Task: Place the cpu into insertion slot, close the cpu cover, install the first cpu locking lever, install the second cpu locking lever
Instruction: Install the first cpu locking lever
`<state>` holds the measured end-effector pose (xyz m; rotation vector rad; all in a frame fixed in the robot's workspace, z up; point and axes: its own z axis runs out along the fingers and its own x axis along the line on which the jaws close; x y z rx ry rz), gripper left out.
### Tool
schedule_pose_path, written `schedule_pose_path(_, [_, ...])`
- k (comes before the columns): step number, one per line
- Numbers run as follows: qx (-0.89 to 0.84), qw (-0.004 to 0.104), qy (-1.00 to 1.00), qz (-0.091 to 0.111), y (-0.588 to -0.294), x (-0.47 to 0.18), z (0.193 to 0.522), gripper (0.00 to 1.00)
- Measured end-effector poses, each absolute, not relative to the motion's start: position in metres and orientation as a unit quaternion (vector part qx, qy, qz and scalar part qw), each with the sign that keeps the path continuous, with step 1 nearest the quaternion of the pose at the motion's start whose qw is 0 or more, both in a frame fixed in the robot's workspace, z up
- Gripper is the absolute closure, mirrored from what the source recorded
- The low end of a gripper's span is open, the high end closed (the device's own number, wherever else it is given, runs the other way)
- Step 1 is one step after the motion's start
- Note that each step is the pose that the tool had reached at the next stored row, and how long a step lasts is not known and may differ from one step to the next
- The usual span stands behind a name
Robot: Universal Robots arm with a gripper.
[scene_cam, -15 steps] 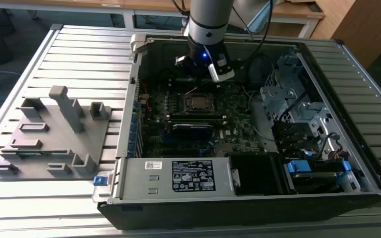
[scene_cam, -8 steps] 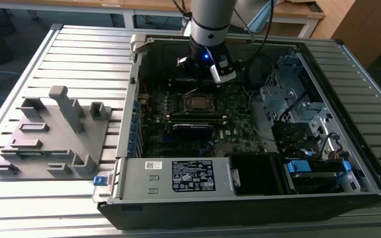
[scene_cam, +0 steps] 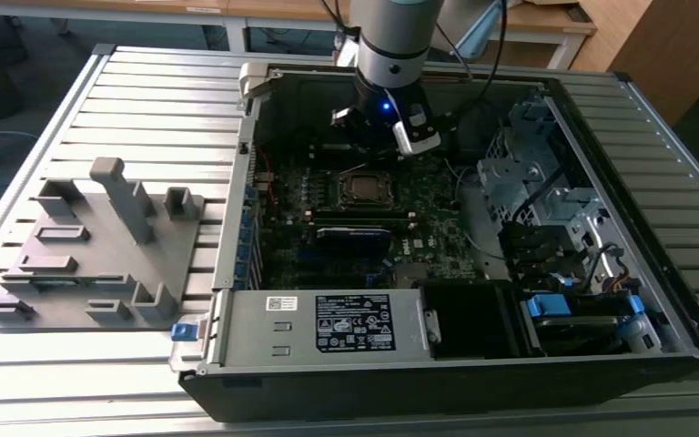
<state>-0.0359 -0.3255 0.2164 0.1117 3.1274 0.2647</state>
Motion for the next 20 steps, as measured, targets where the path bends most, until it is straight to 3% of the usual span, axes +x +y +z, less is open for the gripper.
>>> schedule_pose_path(13, [0.064,0.005,0.995,0.082,-0.3239,-0.0355,0.2118,0.9])
schedule_pose_path(15, [0.063,0.013,0.994,0.083,-0.3238,-0.0362,0.2112,0.9])
schedule_pose_path(18, [0.061,0.036,0.994,0.086,-0.3238,-0.0387,0.2108,0.9])
schedule_pose_path(20, [0.061,0.043,0.993,0.089,-0.3239,-0.0403,0.2107,0.9])
